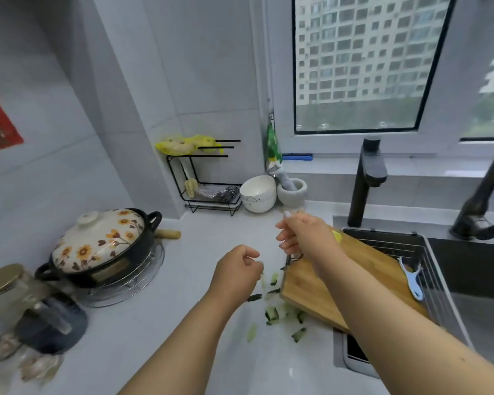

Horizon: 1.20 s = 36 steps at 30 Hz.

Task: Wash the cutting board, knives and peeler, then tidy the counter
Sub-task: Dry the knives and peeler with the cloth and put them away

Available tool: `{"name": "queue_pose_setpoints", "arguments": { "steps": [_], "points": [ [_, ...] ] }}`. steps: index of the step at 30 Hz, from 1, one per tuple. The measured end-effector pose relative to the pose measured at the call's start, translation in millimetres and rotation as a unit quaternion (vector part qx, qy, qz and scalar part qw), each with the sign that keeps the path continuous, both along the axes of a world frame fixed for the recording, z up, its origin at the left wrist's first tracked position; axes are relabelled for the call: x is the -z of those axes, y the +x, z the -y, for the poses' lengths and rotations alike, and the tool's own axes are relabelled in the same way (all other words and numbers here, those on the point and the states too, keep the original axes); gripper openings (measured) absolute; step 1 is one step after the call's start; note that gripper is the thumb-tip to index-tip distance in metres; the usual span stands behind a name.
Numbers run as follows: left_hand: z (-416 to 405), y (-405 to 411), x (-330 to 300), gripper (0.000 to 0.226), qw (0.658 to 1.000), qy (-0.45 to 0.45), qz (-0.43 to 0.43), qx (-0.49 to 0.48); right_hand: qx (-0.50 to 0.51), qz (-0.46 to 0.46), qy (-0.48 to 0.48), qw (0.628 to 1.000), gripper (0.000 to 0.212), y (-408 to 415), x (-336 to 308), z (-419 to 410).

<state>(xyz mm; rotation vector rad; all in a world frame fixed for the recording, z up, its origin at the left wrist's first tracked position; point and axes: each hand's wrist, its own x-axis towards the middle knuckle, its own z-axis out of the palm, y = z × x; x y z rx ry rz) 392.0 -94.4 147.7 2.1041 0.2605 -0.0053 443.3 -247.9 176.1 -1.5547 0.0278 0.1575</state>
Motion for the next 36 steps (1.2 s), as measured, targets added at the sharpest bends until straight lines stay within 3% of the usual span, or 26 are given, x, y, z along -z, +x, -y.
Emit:
{"name": "queue_pose_setpoints", "arguments": {
  "steps": [7,13,18,23,28,33,36],
  "points": [
    [83.1,43.7,33.2,0.004,0.998,0.022,-0.061,0.015,0.118,-0.108,-0.023,0.987,0.027,35.9,36.4,99.5],
    [146.6,67.1,57.0,0.024,0.989,0.105,-0.098,0.044,0.152,-0.092,-0.007,0.984,0.029,29.2,58.6,160.5],
    [188.0,86.2,68.8,0.042,0.985,0.126,-0.115,-0.014,0.153,-0.098,-0.024,0.983,0.030,29.9,67.9,190.9],
    [209.3,100.3,67.3,0.028,0.980,0.064,-0.161,-0.095,0.140,-0.111,-0.041,0.983,0.030,32.8,74.6,208.6],
    [220.2,109.2,45.4,0.028,0.986,-0.081,-0.133,-0.066,0.144,-0.057,-0.046,0.987,0.029,28.8,68.0,220.5],
    [229.7,111.1,25.0,0.027,0.996,0.019,-0.087,0.018,0.154,-0.037,-0.036,0.987,0.028,27.0,63.9,219.1],
    [249.5,105.4,14.8,0.028,0.996,0.006,-0.020,0.091,0.123,-0.080,0.100,0.984,0.047,25.1,64.6,211.2]
  ]
}}
